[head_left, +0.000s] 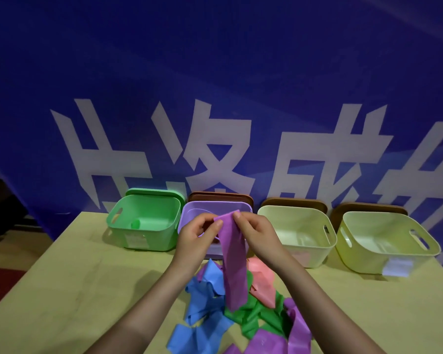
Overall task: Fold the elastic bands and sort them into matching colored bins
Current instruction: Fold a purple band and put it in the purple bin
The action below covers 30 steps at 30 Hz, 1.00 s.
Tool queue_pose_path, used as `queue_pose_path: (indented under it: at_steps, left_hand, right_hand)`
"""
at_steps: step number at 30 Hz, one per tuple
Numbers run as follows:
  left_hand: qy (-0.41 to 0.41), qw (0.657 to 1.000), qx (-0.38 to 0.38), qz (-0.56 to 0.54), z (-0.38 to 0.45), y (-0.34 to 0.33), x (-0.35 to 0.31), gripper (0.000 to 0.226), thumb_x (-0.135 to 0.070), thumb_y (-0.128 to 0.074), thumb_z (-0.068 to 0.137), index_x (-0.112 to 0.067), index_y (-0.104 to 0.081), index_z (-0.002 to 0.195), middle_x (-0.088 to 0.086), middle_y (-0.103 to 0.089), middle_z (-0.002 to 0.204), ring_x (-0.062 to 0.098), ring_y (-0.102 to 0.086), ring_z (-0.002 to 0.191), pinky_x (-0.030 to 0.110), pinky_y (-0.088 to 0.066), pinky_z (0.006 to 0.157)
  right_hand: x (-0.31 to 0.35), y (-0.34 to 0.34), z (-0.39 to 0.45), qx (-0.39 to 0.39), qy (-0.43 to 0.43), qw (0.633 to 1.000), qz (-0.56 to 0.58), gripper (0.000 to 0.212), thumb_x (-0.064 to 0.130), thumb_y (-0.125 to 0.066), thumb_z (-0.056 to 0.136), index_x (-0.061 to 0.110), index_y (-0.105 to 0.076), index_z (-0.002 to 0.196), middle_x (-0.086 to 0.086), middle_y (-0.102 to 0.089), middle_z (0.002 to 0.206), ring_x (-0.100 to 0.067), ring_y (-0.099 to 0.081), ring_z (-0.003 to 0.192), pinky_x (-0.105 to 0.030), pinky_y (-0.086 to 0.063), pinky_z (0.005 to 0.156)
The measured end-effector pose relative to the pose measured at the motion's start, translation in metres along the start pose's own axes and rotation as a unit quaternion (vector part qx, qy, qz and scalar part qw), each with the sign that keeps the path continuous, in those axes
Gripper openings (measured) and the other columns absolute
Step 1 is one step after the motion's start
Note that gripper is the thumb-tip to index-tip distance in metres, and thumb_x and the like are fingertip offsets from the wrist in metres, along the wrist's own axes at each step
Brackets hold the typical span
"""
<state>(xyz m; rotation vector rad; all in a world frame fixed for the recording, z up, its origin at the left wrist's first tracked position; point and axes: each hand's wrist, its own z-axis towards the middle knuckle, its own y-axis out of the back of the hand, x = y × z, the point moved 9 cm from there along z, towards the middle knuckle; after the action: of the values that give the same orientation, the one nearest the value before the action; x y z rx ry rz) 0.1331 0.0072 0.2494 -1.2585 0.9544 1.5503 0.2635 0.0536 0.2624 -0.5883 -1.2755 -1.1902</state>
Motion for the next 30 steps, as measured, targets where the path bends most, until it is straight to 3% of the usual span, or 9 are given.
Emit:
queue_pose_path:
  at_steps: [5, 7, 9, 12, 15, 20, 23, 27, 30]
  left_hand:
    - [0.03, 0.986, -0.097, -0.132, -0.005, 0.018, -0.005, 0.018, -0.004, -0.055, 0.093, -0.012, -0.061, 0.079, -0.004, -0.058, 0.063, 0.007, -0.054, 0.057, 0.017, -0.046, 0.05]
    - [0.042, 0.977, -0.131, -0.163, -0.003, 0.028, -0.004, 0.016, -0.008, -0.054, 0.094, -0.013, -0.062, 0.082, -0.003, -0.058, 0.068, 0.007, -0.054, 0.06, 0.017, -0.045, 0.052]
    - [0.054, 0.974, -0.141, -0.168, 0.0, 0.034, 0.0, 0.012, -0.014, -0.055, 0.094, -0.015, -0.063, 0.086, -0.004, -0.06, 0.072, 0.008, -0.054, 0.066, 0.015, -0.045, 0.057]
    - [0.152, 0.961, -0.106, -0.205, 0.001, 0.027, 0.024, 0.019, -0.03, -0.053, 0.094, -0.016, -0.066, 0.092, -0.002, -0.065, 0.074, 0.012, -0.058, 0.07, 0.02, -0.048, 0.059]
    - [0.252, 0.939, 0.013, -0.236, -0.009, 0.002, 0.042, 0.042, -0.044, -0.047, 0.092, -0.009, -0.069, 0.1, 0.008, -0.071, 0.091, 0.02, -0.066, 0.079, 0.032, -0.052, 0.075]
    - [0.22, 0.908, 0.02, -0.357, -0.005, -0.007, 0.027, 0.035, -0.026, -0.034, 0.101, -0.007, -0.063, 0.106, 0.008, -0.071, 0.102, 0.018, -0.069, 0.09, 0.032, -0.052, 0.085]
    - [0.191, 0.859, -0.023, -0.474, 0.007, 0.008, 0.018, 0.031, -0.025, -0.034, 0.102, -0.007, -0.06, 0.1, 0.005, -0.069, 0.084, 0.019, -0.064, 0.077, 0.033, -0.047, 0.087]
    - [0.148, 0.854, -0.069, -0.493, 0.027, 0.044, 0.015, 0.026, -0.025, -0.037, 0.101, -0.013, -0.058, 0.091, -0.002, -0.061, 0.065, 0.011, -0.059, 0.059, 0.023, -0.053, 0.065]
    - [0.13, 0.865, -0.112, -0.472, 0.036, 0.068, 0.019, 0.024, -0.025, -0.039, 0.101, -0.015, -0.056, 0.088, -0.005, -0.058, 0.06, 0.008, -0.056, 0.053, 0.019, -0.051, 0.057]
  right_hand:
    - [-0.01, -0.024, -0.004, 0.053, -0.026, 0.996, 0.068, 0.025, 0.017, -0.054, 0.096, 0.021, -0.06, 0.072, 0.013, -0.052, 0.065, -0.001, -0.044, 0.064, -0.018, -0.037, 0.061]
    - [-0.026, -0.038, -0.012, 0.097, -0.063, 0.99, 0.078, 0.007, 0.016, -0.061, 0.092, 0.015, -0.068, 0.09, 0.006, -0.064, 0.08, -0.004, -0.053, 0.073, -0.021, -0.043, 0.069]
    - [-0.038, -0.046, -0.017, 0.098, -0.092, 0.987, 0.087, 0.012, 0.018, -0.065, 0.09, 0.008, -0.07, 0.096, 0.005, -0.066, 0.083, -0.006, -0.056, 0.075, -0.025, -0.044, 0.071]
    - [-0.041, -0.052, -0.018, 0.073, -0.114, 0.984, 0.117, 0.028, 0.034, -0.067, 0.084, 0.008, -0.07, 0.094, -0.002, -0.065, 0.082, -0.015, -0.056, 0.075, -0.033, -0.043, 0.069]
    - [-0.038, -0.06, -0.015, 0.082, -0.12, 0.982, 0.122, 0.042, 0.05, -0.067, 0.073, 0.011, -0.069, 0.09, -0.01, -0.062, 0.082, -0.023, -0.052, 0.075, -0.041, -0.04, 0.068]
    - [-0.042, -0.069, -0.02, 0.162, -0.142, 0.967, 0.137, 0.017, 0.022, -0.071, 0.082, 0.007, -0.066, 0.088, -0.005, -0.07, 0.075, -0.011, -0.059, 0.063, -0.022, -0.046, 0.06]
    - [-0.055, -0.074, -0.034, 0.219, -0.177, 0.948, 0.145, 0.034, 0.024, -0.073, 0.081, -0.005, -0.064, 0.097, -0.026, -0.071, 0.086, -0.017, -0.062, 0.061, -0.023, -0.05, 0.059]
    - [-0.071, -0.061, -0.051, 0.211, -0.208, 0.945, 0.14, 0.01, 0.018, -0.069, 0.087, 0.008, -0.071, 0.084, -0.001, -0.068, 0.063, -0.009, -0.058, 0.051, -0.018, -0.046, 0.051]
    - [-0.087, -0.051, -0.063, 0.186, -0.214, 0.945, 0.162, 0.013, 0.026, -0.072, 0.083, 0.013, -0.071, 0.08, 0.0, -0.063, 0.056, -0.009, -0.051, 0.043, -0.017, -0.04, 0.042]
